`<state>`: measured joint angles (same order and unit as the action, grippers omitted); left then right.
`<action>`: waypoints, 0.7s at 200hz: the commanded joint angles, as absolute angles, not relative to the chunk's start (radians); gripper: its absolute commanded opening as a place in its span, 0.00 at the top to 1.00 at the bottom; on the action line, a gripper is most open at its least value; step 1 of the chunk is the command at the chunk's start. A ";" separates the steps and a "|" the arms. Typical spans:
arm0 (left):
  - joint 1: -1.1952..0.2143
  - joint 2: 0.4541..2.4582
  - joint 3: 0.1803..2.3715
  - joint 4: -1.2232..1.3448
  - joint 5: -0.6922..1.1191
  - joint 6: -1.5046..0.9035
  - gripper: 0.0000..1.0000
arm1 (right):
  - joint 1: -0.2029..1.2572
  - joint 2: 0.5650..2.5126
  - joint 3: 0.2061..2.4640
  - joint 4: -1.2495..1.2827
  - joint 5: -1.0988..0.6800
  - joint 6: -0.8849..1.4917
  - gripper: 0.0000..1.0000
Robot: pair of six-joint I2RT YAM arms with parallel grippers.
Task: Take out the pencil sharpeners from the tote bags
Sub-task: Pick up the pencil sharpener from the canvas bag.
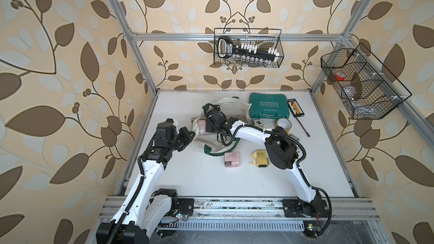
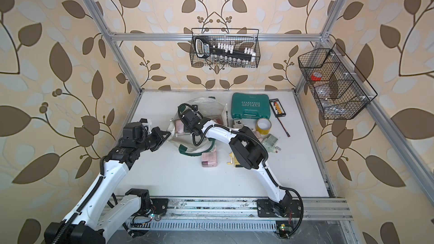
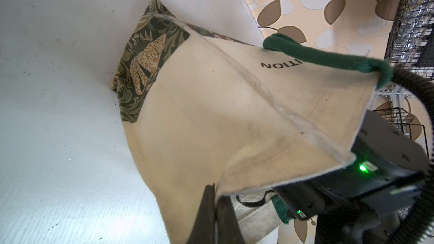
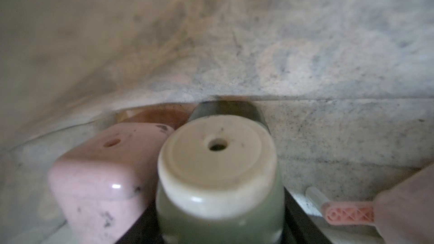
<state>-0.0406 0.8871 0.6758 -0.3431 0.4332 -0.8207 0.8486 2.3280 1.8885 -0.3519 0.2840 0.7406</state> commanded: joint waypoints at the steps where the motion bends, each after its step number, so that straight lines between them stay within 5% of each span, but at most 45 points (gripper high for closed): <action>1: -0.052 0.890 0.706 -0.396 0.424 -0.810 1.00 | 0.838 2.365 1.918 -0.410 0.311 0.750 0.50; 140: -0.051 1.078 0.836 -0.372 0.343 -0.804 1.00 | 0.796 1.907 1.623 -0.255 0.129 0.682 0.57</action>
